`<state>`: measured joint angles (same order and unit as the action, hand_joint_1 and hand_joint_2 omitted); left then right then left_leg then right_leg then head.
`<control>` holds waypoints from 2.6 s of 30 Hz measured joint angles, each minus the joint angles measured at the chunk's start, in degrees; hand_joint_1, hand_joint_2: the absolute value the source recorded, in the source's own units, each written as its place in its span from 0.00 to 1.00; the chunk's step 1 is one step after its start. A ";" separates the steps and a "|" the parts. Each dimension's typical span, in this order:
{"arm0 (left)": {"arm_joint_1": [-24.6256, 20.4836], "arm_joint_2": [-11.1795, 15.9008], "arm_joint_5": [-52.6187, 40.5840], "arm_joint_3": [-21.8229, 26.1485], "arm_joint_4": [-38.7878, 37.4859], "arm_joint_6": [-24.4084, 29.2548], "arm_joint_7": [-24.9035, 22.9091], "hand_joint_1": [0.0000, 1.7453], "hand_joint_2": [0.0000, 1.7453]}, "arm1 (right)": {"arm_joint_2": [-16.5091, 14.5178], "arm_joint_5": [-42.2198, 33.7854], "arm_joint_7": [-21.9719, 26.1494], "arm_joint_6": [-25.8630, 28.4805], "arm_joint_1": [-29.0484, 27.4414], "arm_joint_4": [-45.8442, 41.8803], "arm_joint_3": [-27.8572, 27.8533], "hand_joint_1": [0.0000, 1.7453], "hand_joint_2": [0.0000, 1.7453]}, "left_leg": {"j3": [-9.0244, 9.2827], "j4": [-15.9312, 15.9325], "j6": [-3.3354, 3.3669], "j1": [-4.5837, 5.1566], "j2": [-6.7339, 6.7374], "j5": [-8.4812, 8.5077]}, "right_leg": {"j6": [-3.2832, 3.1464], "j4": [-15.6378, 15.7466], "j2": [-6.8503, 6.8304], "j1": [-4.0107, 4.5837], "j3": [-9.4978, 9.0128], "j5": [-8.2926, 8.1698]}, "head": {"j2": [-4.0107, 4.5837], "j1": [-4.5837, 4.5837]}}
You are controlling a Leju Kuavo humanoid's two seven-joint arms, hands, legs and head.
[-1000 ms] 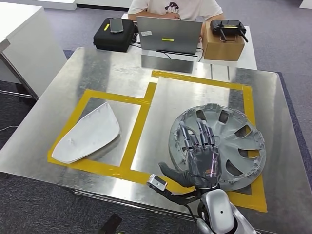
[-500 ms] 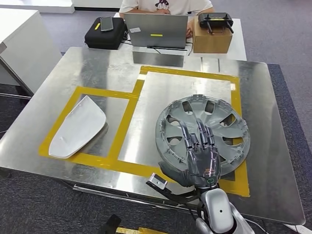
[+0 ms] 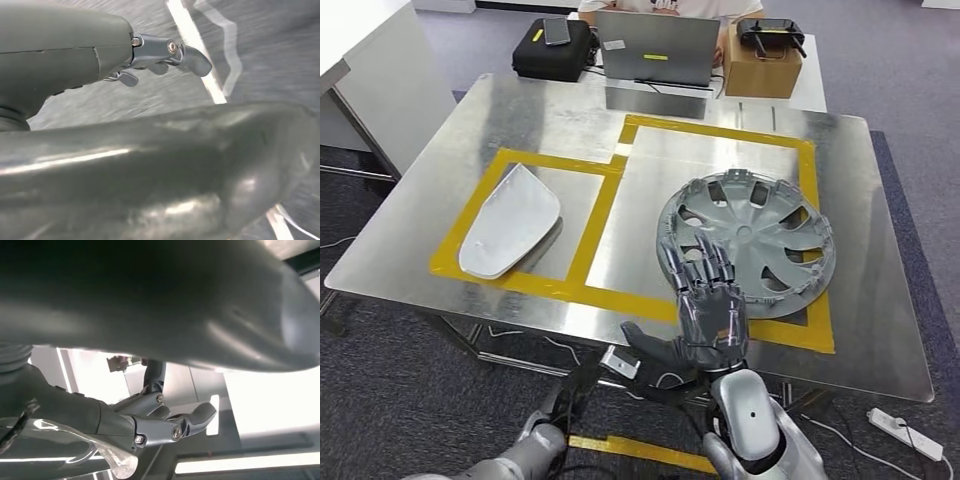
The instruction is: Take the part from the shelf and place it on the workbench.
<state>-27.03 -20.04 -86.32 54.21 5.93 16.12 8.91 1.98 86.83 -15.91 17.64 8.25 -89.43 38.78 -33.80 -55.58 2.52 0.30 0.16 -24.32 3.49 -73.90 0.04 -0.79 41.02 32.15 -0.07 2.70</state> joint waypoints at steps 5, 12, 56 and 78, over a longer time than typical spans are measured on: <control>-2.54 -0.29 -3.08 3.09 -2.15 0.88 0.89 0.00 0.00 | -0.25 -0.48 -0.73 0.05 1.34 0.76 1.38 0.00 0.00 | -2.68 -1.08 -1.14 0.31 0.78 2.23 | -0.47 17.25 -0.12 -0.08 -13.72 -1.69 | 0.00 -0.03; -2.61 -0.21 -3.10 5.38 -3.49 1.44 2.01 0.00 0.00 | -0.54 -1.81 -0.52 0.39 2.13 1.73 2.45 0.00 0.00 | -6.87 -11.71 -3.19 -0.13 0.29 -6.67 | -3.56 18.48 -0.36 -0.09 -10.88 -4.05 | 0.00 -0.36; 1.08 -0.28 -3.10 14.71 -4.85 7.09 5.12 0.00 0.00 | -1.32 -12.82 0.21 3.92 -4.40 21.48 -6.46 0.00 0.00 | 3.12 -0.42 -0.35 -0.59 0.03 -2.76 | -0.31 14.34 -0.27 -0.15 -3.02 -5.29 | 0.00 -0.24; 24.74 12.80 -3.06 17.33 5.42 -6.07 13.62 0.00 0.00 | -10.36 -39.29 18.51 8.56 -16.43 55.19 -55.38 0.00 0.00 | -0.58 -14.69 -3.09 -0.42 0.27 -5.97 | -3.75 17.72 -1.23 0.29 -7.64 -6.07 | 0.00 -0.56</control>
<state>-2.29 -7.24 -89.37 71.54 11.35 10.05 22.53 -8.38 47.54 2.60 26.20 -8.17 -34.24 -16.60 -34.38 -70.27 -0.56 -0.12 0.42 -30.29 -0.26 -56.18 -1.19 -0.51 33.38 26.08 -0.07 2.14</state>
